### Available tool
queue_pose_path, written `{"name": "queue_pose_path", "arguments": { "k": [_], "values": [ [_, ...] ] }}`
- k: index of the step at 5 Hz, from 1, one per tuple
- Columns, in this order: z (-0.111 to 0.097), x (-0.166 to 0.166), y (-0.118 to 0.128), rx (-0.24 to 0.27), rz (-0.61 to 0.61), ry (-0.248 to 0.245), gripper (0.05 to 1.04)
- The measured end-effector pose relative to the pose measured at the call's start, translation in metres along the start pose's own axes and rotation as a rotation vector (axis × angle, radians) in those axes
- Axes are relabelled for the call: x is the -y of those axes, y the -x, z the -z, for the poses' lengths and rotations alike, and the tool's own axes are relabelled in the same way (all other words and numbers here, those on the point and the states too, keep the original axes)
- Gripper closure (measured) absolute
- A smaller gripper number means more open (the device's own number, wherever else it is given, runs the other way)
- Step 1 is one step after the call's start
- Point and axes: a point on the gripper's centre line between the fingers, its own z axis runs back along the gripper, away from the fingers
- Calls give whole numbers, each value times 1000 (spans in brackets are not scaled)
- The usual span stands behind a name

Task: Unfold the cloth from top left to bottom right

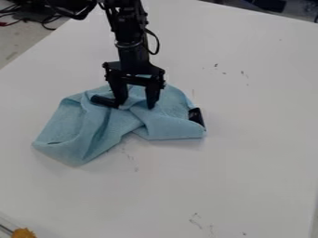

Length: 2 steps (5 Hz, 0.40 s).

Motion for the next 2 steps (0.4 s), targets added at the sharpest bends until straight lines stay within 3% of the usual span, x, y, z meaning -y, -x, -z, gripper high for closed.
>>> {"name": "queue_pose_path", "arguments": {
  "k": [1, 2],
  "values": [
    [2, -5, -4, 2, 13, 4, 96],
    [4, -7, -5, -8, 22, 2, 182]
  ]
}}
